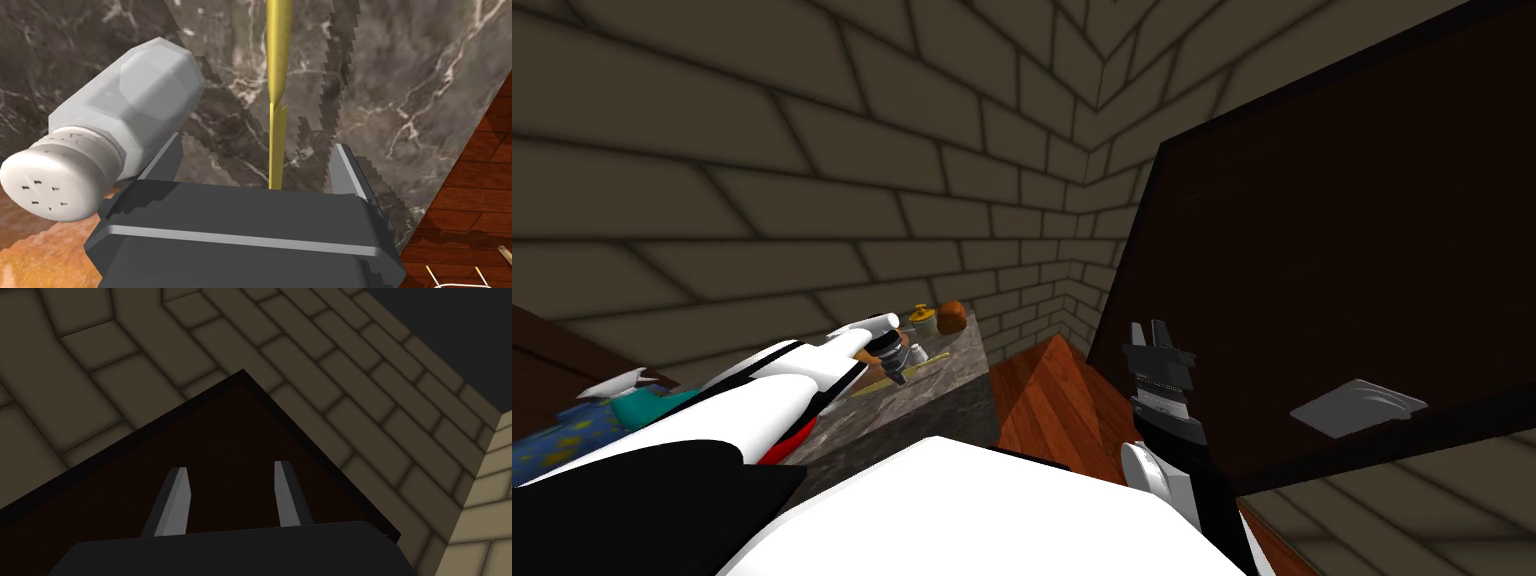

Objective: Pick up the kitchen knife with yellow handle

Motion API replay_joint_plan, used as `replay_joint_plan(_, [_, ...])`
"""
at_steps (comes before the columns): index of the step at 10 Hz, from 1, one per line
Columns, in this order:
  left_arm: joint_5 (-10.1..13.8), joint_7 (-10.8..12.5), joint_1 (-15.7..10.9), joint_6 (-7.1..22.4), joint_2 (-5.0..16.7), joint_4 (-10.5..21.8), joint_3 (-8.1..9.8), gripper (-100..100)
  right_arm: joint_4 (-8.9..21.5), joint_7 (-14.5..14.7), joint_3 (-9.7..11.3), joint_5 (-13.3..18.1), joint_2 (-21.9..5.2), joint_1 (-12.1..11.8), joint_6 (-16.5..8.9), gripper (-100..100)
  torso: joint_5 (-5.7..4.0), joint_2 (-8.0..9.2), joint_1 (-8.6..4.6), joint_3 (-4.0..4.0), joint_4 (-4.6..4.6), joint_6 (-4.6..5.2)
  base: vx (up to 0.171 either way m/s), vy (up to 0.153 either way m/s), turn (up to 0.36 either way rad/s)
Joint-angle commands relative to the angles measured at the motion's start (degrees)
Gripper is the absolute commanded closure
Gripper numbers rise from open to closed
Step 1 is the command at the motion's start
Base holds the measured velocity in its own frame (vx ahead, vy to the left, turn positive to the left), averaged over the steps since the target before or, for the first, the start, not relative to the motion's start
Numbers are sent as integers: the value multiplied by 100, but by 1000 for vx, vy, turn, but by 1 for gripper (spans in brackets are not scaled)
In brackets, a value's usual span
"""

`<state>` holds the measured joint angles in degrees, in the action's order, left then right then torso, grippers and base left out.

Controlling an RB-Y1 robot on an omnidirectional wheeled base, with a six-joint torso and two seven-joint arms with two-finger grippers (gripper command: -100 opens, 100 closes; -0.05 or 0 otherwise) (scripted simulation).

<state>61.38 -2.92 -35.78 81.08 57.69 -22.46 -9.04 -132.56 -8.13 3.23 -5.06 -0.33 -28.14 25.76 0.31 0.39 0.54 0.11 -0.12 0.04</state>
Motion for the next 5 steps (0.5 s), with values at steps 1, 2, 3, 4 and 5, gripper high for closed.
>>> replay_joint_plan(1, [0,0,0,0,0,0,0,-100,0,0,0,0,0,0,0,0,0,0,0,0,0,0,-90,38,-53])
replay_joint_plan(2, [-6,9,-6,-21,-6,20,5,100,0,0,0,0,0,-2,0,0,-2,-29,-9,-14,-4,-6,-16,6,10])
replay_joint_plan(3, [-6,9,-4,-19,-5,18,5,100,0,0,0,0,0,-3,0,0,-4,-55,-19,-31,-11,-4,-9,2,1])
replay_joint_plan(4, [-6,11,-1,-15,-5,21,4,100,-1,0,0,0,0,-3,1,0,-5,-67,-21,-37,-13,-2,0,0,0])
replay_joint_plan(5, [-7,13,-1,-15,-4,22,4,100,-1,0,0,0,0,-3,1,0,-6,-70,-24,-39,-13,-2,0,0,0])
